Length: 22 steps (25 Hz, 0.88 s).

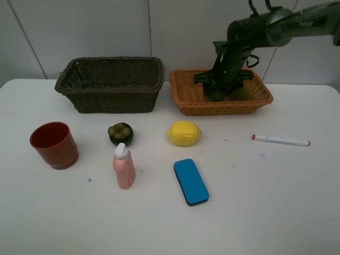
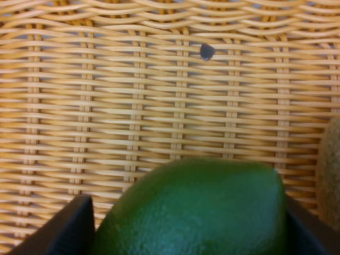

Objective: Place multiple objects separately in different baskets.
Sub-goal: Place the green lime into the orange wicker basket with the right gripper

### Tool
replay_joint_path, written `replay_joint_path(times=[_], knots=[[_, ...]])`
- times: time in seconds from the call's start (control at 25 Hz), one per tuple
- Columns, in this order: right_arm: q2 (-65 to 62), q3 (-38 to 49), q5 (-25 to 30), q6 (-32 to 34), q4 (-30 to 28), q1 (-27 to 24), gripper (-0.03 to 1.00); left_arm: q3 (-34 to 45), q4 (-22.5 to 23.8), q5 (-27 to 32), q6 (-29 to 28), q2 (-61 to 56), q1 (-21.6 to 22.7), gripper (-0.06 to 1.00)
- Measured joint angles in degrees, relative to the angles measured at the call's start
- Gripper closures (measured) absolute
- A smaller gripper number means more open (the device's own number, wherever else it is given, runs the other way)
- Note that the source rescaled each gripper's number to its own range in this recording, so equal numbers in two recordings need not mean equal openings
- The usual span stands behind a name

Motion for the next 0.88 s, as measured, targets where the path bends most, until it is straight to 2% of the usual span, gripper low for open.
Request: replay_joint_path(times=[0.04,0.16,0.24,0.72,0.88], knots=[[0.0,0.0,0.11,-0.71,0.0,0.0,0.3,0.0,0.0,0.0,0.0,0.0,0.0,-0.03],[0.0,0.0,0.24,-1.42,1.38,0.0,0.06,0.0,0.0,0.0,0.0,0.0,0.0,-0.03],[0.0,0.0,0.24,-1.46,2.04,0.0,0.01,0.0,0.0,0.0,0.0,0.0,0.0,-0.03],[-2.79,0.0,0.83,-1.55,2.36,0.0,-0.03,0.0,0.0,0.0,0.0,0.0,0.0,-0.03],[-6.11,0.0,4.28,-1.67,2.36,0.0,-0.03,0.0,0.0,0.0,0.0,0.0,0.0,-0.03]])
